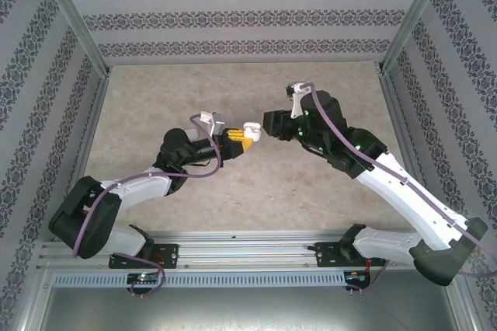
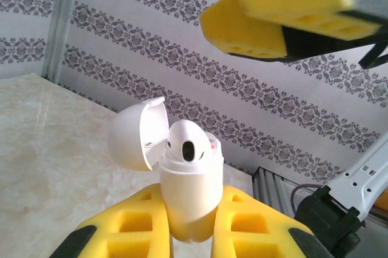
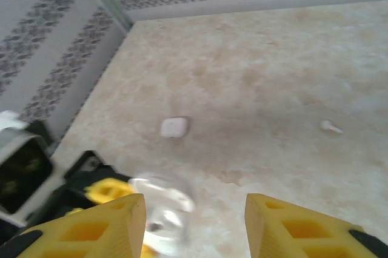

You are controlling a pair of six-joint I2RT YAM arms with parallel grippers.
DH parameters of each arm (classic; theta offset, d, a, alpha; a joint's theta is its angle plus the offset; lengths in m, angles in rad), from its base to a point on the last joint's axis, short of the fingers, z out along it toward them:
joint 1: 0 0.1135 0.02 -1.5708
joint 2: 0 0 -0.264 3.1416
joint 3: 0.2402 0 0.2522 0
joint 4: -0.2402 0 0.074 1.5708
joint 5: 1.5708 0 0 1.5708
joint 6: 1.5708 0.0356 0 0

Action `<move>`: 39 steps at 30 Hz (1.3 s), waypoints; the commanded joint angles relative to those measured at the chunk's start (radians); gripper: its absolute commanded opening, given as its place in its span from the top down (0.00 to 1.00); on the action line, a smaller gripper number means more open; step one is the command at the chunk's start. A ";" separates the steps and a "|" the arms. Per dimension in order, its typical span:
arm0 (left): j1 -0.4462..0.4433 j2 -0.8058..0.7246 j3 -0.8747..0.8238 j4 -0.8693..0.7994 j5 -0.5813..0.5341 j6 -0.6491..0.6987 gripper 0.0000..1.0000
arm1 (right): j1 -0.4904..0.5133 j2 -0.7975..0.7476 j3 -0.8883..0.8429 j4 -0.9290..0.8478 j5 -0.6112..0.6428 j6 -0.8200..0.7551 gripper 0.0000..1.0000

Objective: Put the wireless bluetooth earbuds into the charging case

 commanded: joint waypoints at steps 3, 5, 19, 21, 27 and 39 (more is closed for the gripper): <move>0.055 -0.002 -0.053 0.115 0.010 -0.034 1.00 | -0.142 0.093 0.021 -0.143 -0.082 -0.021 0.54; 0.071 -0.002 -0.062 0.110 0.017 -0.045 1.00 | -0.179 0.146 0.021 -0.153 -0.111 -0.041 0.54; 0.126 -0.019 -0.070 0.011 0.042 0.015 1.00 | -0.299 0.738 0.366 -0.223 -0.133 -0.252 0.55; 0.141 -0.033 -0.061 -0.024 0.047 0.025 1.00 | -0.313 0.846 0.468 -0.254 -0.143 -0.275 0.55; 0.179 -0.080 -0.046 -0.144 0.068 0.070 1.00 | -0.330 1.124 0.746 -0.346 -0.172 -0.317 0.57; 0.238 -0.056 -0.027 -0.177 0.119 0.070 1.00 | -0.332 1.317 0.888 -0.392 -0.180 -0.345 0.59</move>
